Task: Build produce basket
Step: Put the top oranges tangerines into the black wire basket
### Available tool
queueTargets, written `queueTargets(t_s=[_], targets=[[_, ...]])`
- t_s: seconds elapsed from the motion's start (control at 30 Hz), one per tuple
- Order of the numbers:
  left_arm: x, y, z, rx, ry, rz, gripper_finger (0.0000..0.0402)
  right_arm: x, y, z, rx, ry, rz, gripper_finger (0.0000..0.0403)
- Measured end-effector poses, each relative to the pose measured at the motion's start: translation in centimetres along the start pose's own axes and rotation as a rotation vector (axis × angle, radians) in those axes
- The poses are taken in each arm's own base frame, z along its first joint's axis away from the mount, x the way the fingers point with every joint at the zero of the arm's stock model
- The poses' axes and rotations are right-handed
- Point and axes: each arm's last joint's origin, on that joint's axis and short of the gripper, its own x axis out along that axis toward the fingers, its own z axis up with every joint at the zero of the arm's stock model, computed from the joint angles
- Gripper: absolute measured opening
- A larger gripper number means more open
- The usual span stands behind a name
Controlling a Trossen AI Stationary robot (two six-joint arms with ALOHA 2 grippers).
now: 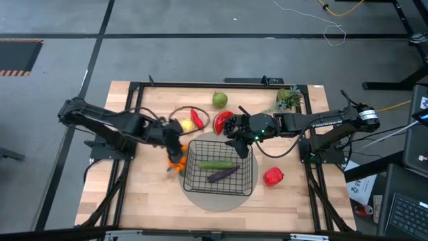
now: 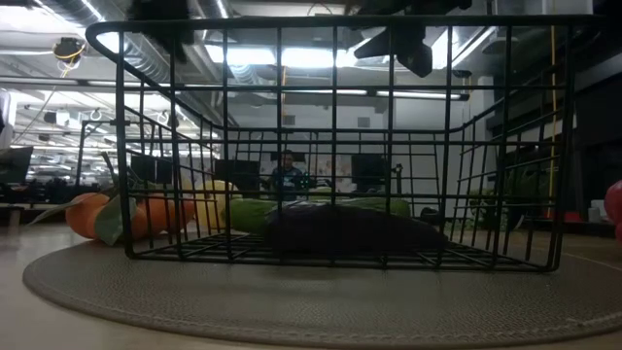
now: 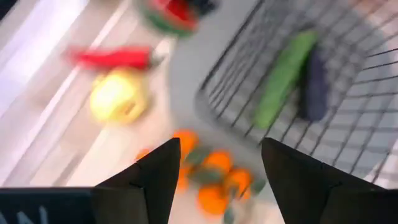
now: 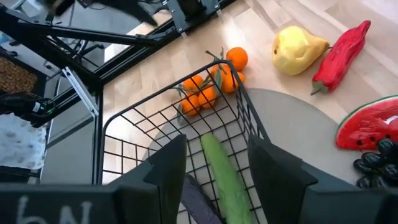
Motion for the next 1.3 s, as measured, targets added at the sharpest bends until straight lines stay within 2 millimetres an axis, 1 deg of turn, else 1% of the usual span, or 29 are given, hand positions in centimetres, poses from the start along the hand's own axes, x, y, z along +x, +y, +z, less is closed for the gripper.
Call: queueTargets(t_s=[0.13, 0.27, 0.33, 0.47, 0.57, 0.7, 0.87, 1.07, 1.2, 1.3], targets=[[-1.4, 1.5, -0.9, -0.082, 0.061, 0.043, 0.0220, 0.0, 0.0, 0.0, -0.002, -0.001, -0.001, 0.0171], [-1.9, 2.0, -1.4, -0.143, 0.124, 0.047, 0.0220, 0.0, 0.0, 0.1, -0.005, -0.010, -0.003, 0.0171], [-1.7, 2.0, -1.6, -0.175, 0.140, 0.040, 0.0220, 0.0, -0.1, 0.2, -0.001, -0.013, -0.006, 0.0171], [-0.2, 2.7, -2.5, -0.273, 0.197, 0.089, 0.0220, 0.0, -0.3, 0.3, 0.004, -0.021, -0.009, 0.0171], [1.7, 3.5, -3.7, -0.354, 0.249, 0.152, 0.0220, 0.0, -0.4, 0.4, 0.012, -0.024, -0.012, 0.0171], [4.1, 4.1, -4.7, -0.399, 0.299, 0.111, 0.0220, 0.0, -0.4, 0.4, 0.012, -0.024, -0.013, 0.0171], [6.6, 4.4, -5.3, -0.437, 0.243, 0.036, 0.0220, 0.0, -0.4, 0.4, 0.012, -0.024, -0.013, 0.0171], [8.4, 5.7, -6.0, -0.460, 0.212, 0.057, 0.0220, 0.0, -0.5, 0.4, 0.011, -0.018, -0.016, 0.0171], [9.1, 6.4, -6.5, -0.474, 0.228, 0.085, 0.0220, 0.0, -0.5, 0.4, 0.011, -0.017, -0.018, 0.0171], [9.4, 6.6, -6.7, -0.490, 0.250, 0.062, 0.0220, 0.0, -0.5, 0.4, 0.011, -0.016, -0.018, 0.0171]])
